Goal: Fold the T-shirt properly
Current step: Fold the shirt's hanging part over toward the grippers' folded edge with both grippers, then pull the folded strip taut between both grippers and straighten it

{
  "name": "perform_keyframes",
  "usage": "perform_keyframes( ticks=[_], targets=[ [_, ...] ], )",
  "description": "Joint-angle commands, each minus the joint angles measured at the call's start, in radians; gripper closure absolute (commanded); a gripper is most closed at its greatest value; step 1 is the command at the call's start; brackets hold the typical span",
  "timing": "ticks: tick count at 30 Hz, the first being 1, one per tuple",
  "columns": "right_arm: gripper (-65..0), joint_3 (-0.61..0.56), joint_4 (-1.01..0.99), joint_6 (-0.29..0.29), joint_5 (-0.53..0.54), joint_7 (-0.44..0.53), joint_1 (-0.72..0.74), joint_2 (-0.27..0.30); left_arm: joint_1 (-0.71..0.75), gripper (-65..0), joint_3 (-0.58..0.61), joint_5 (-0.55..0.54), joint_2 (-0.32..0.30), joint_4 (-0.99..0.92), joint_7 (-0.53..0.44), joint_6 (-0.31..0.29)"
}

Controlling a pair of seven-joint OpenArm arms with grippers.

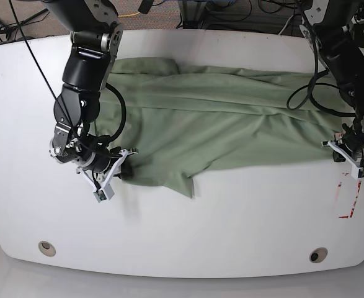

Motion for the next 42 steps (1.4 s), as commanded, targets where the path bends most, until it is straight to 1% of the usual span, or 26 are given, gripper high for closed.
perform_keyframes(
  ticks=[1,5,10,11,15,18,20,23,26,28,29,30,35,40,41,42],
  targets=[
    [0.0,0.002,0.033,0.001,0.021,0.019,0.029,0.026,-0.022,0.0,-0.002,-0.009,-0.020,0.025,-0.022,0.001],
    [0.0,0.002,0.042,0.001,0.022,0.018,0.029,0.043,-0.026,0.0,0.000,-0.011,-0.020,0.025,-0.022,0.000],
    [0.0,0.002,0.066,0.001,0.022,0.016,0.024,0.045,-0.026,0.0,0.000,-0.014,-0.015,0.033,-0.022,-0.003],
    [0.0,0.002,0.091,0.001,0.024,0.012,0.021,0.045,-0.026,0.0,-0.002,-0.014,-0.015,0.050,-0.022,-0.010],
    [0.0,0.002,0.221,0.001,0.024,-0.073,-0.010,0.045,-0.006,0.0,-0.003,-0.012,-0.012,0.136,-0.019,-0.080],
    [0.0,0.002,0.318,0.001,0.024,-0.125,-0.043,0.043,0.014,0.0,-0.003,-0.012,-0.012,0.179,0.001,-0.097],
    [0.0,0.002,0.386,0.001,0.035,-0.151,-0.076,0.043,0.018,0.0,-0.003,-0.012,-0.012,0.203,0.027,-0.099],
    [0.0,0.002,0.472,0.001,0.095,-0.180,-0.149,0.049,0.047,0.0,-0.003,-0.014,-0.012,0.234,0.040,-0.100],
    [0.0,0.006,0.542,0.001,0.156,-0.189,-0.231,0.051,0.072,0.0,-0.003,-0.014,-0.012,0.243,0.038,-0.100],
    [0.0,0.008,0.590,0.001,0.179,-0.189,-0.280,0.051,0.084,0.0,-0.005,-0.014,-0.012,0.248,0.038,-0.100],
    [0.0,0.008,0.619,0.001,0.188,-0.189,-0.309,0.051,0.095,0.0,-0.005,-0.014,-0.012,0.249,0.038,-0.103],
    [0.0,0.008,0.646,0.001,0.197,-0.189,-0.341,0.049,0.106,0.0,-0.005,-0.014,-0.014,0.259,0.038,-0.120],
    [0.0,0.009,0.703,0.001,0.199,-0.189,-0.450,0.043,0.188,0.0,-0.046,-0.012,-0.012,0.332,0.041,-0.122],
    [-0.2,0.006,0.703,0.001,0.199,-0.189,-0.513,0.042,0.265,0.0,-0.046,-0.009,-0.012,0.345,0.041,-0.122],
    [-1.7,0.006,0.702,0.001,0.199,-0.189,-0.524,0.042,0.279,0.0,-0.042,-0.008,-0.012,0.345,0.041,-0.122],
    [-5.1,0.006,0.702,0.001,0.199,-0.189,-0.533,0.042,0.296,0.0,-0.040,-0.008,-0.014,0.345,0.041,-0.122]
  ],
)
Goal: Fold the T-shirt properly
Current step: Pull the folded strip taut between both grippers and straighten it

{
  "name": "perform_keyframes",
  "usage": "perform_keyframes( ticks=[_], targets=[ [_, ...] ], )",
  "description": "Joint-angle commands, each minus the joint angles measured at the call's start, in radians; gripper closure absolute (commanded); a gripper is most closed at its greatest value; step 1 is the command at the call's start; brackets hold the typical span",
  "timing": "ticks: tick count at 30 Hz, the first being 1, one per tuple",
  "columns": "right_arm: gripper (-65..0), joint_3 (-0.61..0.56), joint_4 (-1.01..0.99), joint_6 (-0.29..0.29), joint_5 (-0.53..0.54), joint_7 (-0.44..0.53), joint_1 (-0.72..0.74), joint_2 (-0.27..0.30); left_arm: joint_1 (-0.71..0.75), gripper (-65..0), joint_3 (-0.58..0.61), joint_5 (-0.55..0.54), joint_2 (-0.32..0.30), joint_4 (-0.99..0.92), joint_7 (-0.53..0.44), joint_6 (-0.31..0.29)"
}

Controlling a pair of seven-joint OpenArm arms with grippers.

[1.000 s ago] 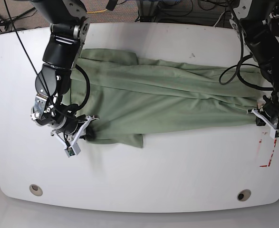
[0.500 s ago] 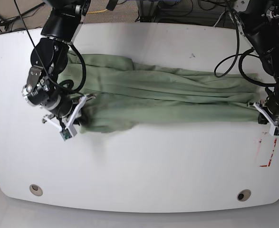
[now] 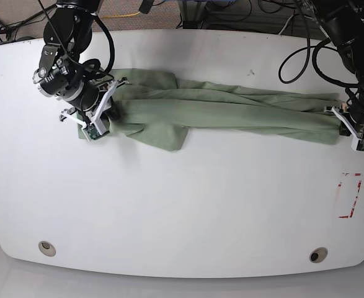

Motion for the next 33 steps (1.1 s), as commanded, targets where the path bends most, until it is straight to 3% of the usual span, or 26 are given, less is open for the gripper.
perform_keyframes(
  ticks=[1,4,6,7,9,11,14,19,25,33],
  targets=[
    [-8.7,0.001,0.018,-0.001,0.005,0.018,-0.015,0.008,0.022,0.0,-0.001,0.000,-0.022,0.020,-0.017,0.002],
    [-25.7,0.002,0.018,-0.001,0.005,0.018,-0.046,0.008,0.048,0.0,0.002,0.002,-0.024,0.016,-0.017,0.002],
    [-35.5,0.006,0.019,-0.001,0.005,0.020,-0.058,0.008,0.055,-10.0,0.031,0.002,-0.027,0.014,-0.017,0.002],
    [-39.5,0.016,0.024,-0.001,0.005,0.020,-0.060,0.008,0.055,-20.1,0.055,0.002,-0.028,0.016,-0.017,0.002],
    [-39.8,0.075,0.041,-0.001,0.045,0.018,-0.058,0.008,0.055,-36.5,0.065,0.002,-0.028,0.023,-0.017,0.002],
    [-39.8,0.111,0.039,-0.001,0.127,0.018,-0.054,0.014,0.051,-41.5,0.065,0.000,-0.028,0.048,-0.017,0.002],
    [-40.0,0.134,0.031,-0.001,0.249,0.017,-0.006,0.017,0.048,-39.9,0.065,-0.004,-0.028,0.126,-0.017,0.002],
    [-39.8,0.127,-0.090,-0.001,0.256,-0.028,0.127,-0.005,0.045,-39.9,0.071,-0.003,0.001,0.249,-0.017,0.002],
    [-39.3,-0.024,-0.377,-0.001,0.116,-0.025,0.327,-0.009,0.012,-39.7,0.112,0.003,0.047,0.169,-0.017,0.002],
    [-39.3,-0.123,-0.529,-0.001,0.028,0.021,0.401,-0.012,0.060,-39.6,0.128,0.003,0.050,0.102,-0.019,0.002]
  ],
)
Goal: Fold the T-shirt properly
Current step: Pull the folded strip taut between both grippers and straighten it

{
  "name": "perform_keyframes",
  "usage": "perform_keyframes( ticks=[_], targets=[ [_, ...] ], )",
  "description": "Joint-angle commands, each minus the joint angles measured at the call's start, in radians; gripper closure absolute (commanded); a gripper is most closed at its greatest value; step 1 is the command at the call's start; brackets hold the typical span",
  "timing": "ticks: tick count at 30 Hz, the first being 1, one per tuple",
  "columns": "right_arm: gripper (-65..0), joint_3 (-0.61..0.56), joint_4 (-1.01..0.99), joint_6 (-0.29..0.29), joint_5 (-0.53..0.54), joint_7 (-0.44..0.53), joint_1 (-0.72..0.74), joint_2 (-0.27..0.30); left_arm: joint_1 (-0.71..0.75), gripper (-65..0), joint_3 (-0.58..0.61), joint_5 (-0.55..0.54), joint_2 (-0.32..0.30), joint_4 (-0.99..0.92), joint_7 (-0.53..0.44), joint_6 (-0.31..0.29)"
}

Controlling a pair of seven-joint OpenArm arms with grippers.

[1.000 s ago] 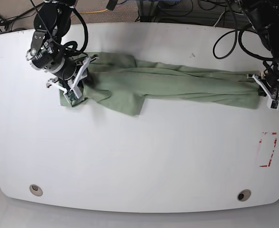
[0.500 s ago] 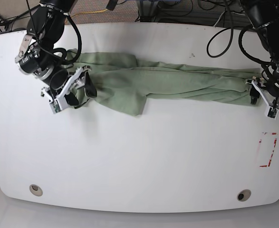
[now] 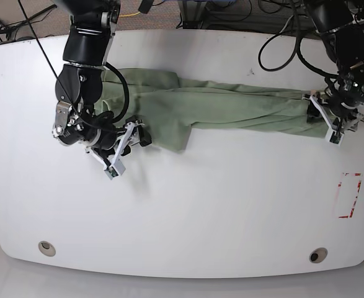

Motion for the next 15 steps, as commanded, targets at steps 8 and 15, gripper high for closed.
perform_keyframes(
  ticks=[8,15],
  targets=[
    [-34.6,-0.052,-0.124,0.003,-0.021,0.100,0.019,0.003,0.003,-39.6,-0.009,-0.012,-0.019,-0.049,-0.025,0.002],
    [0.0,-0.049,-0.095,0.003,-0.012,0.123,0.012,0.003,0.020,-39.6,-0.008,-0.012,-0.016,-0.047,-0.027,0.002]
  ],
)
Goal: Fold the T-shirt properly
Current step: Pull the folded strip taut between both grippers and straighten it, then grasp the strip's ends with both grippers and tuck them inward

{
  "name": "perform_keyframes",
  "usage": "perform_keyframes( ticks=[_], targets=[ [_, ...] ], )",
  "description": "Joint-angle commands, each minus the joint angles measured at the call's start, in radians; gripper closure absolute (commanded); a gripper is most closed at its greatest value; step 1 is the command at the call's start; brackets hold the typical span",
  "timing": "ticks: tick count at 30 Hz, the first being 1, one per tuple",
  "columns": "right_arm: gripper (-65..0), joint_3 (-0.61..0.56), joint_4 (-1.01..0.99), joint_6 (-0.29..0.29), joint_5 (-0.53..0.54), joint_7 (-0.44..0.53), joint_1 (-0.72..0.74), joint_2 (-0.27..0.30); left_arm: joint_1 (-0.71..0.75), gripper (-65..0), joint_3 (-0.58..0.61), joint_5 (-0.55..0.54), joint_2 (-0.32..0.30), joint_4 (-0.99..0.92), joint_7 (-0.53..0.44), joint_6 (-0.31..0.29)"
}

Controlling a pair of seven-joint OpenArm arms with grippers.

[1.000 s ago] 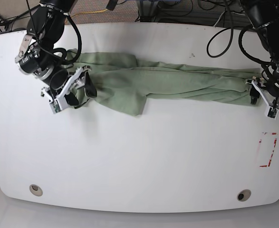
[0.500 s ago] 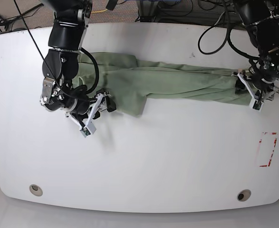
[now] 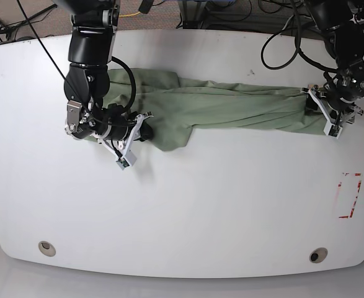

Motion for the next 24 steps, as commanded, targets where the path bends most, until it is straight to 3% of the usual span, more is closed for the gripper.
perform_keyframes(
  ticks=[1,5,11,14,22,24],
  targets=[
    [0.0,0.009,0.086,0.002,0.016,0.025,0.013,0.004,-0.004,-39.6,-0.004,-0.004,-0.011,0.014,-0.005,0.002],
    [0.0,0.036,0.279,0.002,0.016,0.011,-0.052,0.004,0.018,-39.6,-0.003,-0.004,-0.013,-0.008,-0.005,0.002],
    [0.0,0.046,0.468,0.002,0.016,-0.113,-0.127,0.004,0.021,-39.6,-0.003,-0.004,-0.014,-0.026,-0.005,0.002],
    [0.0,0.046,0.554,0.002,0.016,-0.113,-0.204,0.006,0.022,-39.6,-0.003,-0.004,-0.014,-0.028,-0.006,0.002],
    [0.0,0.052,0.627,0.002,0.015,-0.112,-0.334,0.006,0.021,-39.6,-0.003,-0.004,-0.016,-0.060,-0.006,0.002],
    [-2.5,0.113,0.621,0.002,0.010,-0.112,-0.346,0.006,0.021,-39.6,-0.003,-0.004,-0.016,-0.062,-0.006,0.002]
  ],
)
